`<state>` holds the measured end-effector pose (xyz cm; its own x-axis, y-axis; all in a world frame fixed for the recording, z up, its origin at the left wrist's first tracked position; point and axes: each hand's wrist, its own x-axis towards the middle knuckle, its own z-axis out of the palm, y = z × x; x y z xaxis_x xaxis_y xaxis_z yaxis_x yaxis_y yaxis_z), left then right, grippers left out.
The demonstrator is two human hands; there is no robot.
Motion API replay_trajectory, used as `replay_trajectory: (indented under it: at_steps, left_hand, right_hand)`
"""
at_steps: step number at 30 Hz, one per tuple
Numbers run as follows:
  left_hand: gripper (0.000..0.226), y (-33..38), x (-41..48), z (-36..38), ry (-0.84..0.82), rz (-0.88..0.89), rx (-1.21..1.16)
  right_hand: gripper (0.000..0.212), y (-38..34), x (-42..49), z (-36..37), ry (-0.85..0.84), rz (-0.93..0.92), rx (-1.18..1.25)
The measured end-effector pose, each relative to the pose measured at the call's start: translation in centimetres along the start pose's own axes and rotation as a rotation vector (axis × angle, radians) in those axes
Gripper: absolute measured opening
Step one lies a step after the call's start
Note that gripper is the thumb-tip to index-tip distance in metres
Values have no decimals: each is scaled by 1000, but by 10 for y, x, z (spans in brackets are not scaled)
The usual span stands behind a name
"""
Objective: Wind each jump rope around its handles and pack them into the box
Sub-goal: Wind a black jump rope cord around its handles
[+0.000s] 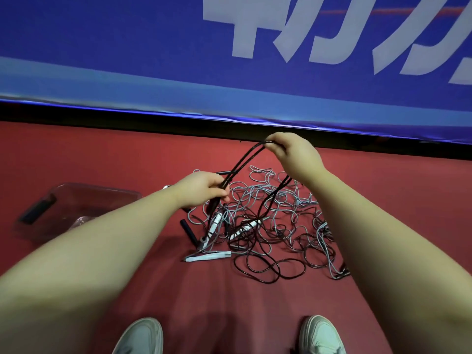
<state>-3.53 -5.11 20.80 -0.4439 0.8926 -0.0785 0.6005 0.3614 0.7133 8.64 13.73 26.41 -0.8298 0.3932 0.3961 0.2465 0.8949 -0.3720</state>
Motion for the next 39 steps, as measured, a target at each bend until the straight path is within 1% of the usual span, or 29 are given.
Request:
replay_trajectory:
  at_steps: [2, 4, 5, 6, 7, 8, 10, 11, 12, 13, 15, 16, 19, 21, 23, 25, 27, 30, 33, 36, 39]
  left_hand:
    - [18, 9, 4, -2, 48, -34, -108]
    - [19, 17, 8, -5, 145, -90, -299]
    - [19, 21, 10, -7, 199, -121, -385]
    - [20, 24, 11, -9, 244, -151, -451]
    - [19, 27, 12, -11, 276, -174, -494]
    - [18, 29, 13, -13, 296, -188, -514]
    - [16, 36, 13, -16, 328, -205, -514]
    - [15, 38, 13, -18, 352, -212, -520]
    - [15, 40, 14, -20, 378, -219, -539]
    - [15, 42, 14, -22, 401, -224, -565]
    - [16, 46, 14, -26, 428, -227, -588]
    - [16, 47, 13, -27, 431, -228, -582]
    - [14, 48, 9, -31, 419, -235, -590]
    - [13, 48, 6, -32, 406, -240, -601]
    - [13, 48, 3, -33, 383, -249, -609]
    - [12, 46, 2, -33, 357, -258, -614]
    - [11, 44, 1, -33, 343, -274, -610]
    - [10, 41, -1, -36, 353, -287, -651]
    - [11, 39, -2, -38, 357, -300, -650]
    - [10, 34, -2, -41, 344, -307, -633]
    - [9, 26, -6, -44, 294, -316, -593]
  right_hand:
    - [29, 11, -4, 7, -12, 115, -82]
    - [32, 17, -11, 14, -38, 216, -168]
    - [32, 18, -15, 16, -49, 246, -174]
    - [29, 16, -18, 18, -77, 261, -130]
    - [22, 13, -22, 19, -140, 265, -26]
    - [16, 9, -26, 20, -269, 274, 128]
    - [11, -3, -37, 27, -636, 316, 407]
    - [13, -7, -43, 34, -789, 334, 455]
    - [20, -9, -48, 43, -883, 341, 438]
    - [32, -12, -51, 54, -914, 337, 377]
    - [54, -15, -54, 77, -849, 324, 240]
    - [58, -17, -56, 86, -783, 322, 202]
    - [54, -22, -59, 103, -574, 349, 191]
    - [50, -24, -60, 106, -490, 372, 256]
    - [43, -24, -58, 107, -524, 334, 305]
    - [28, -23, -60, 107, -606, 265, 342]
    - [16, -24, -64, 109, -629, 235, 404]
    - [16, -24, -67, 111, -598, 259, 468]
    - [5, -29, -68, 110, -599, 264, 552]
    - [9, -29, -64, 105, -624, 227, 532]
    - [11, -25, -56, 90, -605, 262, 554]
